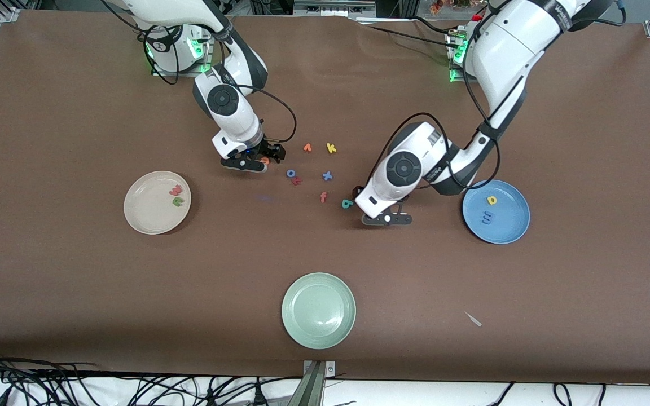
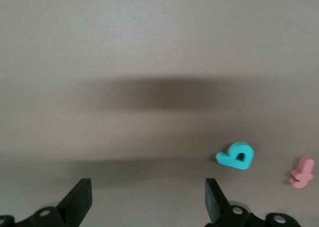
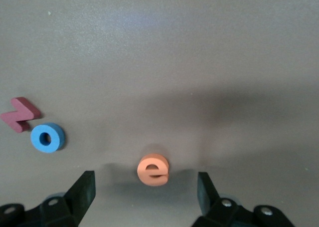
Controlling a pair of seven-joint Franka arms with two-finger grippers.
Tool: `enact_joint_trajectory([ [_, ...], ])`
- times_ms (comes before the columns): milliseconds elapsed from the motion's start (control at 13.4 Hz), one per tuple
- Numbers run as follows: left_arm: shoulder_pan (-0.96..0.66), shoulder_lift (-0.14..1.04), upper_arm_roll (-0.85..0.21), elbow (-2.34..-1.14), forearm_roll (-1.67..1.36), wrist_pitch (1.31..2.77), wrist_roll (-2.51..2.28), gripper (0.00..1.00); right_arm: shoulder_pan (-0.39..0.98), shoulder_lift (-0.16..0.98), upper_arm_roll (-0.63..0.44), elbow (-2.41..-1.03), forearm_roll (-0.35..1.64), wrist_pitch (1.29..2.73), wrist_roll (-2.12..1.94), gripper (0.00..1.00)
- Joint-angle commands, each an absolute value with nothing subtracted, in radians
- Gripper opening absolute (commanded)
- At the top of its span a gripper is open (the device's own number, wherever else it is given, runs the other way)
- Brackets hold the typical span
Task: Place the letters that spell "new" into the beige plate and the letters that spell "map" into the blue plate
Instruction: 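Grasp the orange e with the right gripper while the left grasps the b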
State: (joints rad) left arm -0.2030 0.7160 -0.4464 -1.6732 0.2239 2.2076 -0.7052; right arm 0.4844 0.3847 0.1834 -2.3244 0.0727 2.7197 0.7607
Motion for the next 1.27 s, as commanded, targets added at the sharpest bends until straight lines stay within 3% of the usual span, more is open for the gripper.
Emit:
enact_joint_trajectory([
  [0, -0.221, 0.733, -0.431, -1.631, 0.258, 2.201, -0.695, 1.0, 0.483, 0.394, 0.179, -2.326, 0.057, 2.747, 0.758, 0.83],
  [373, -0.293, 0.782, -0.422, -1.612, 0.349, 2.37, -0.649, 1.0, 0.482, 0.403, 0.167, -2.326, 0.057, 2.747, 0.729, 0.65],
  [596, -0.307, 0.807, -0.423, -1.611, 0.482, 2.376, -0.661, 1.0, 0.48, 0.408, 0.167, -2.322, 0.057, 2.747, 0.727, 0.57],
  [1193, -0.337, 0.828, -0.425, -1.612, 0.471, 2.391, -0.666, 1.0, 0.482, 0.417, 0.167, -2.322, 0.057, 2.763, 0.733, 0.33],
])
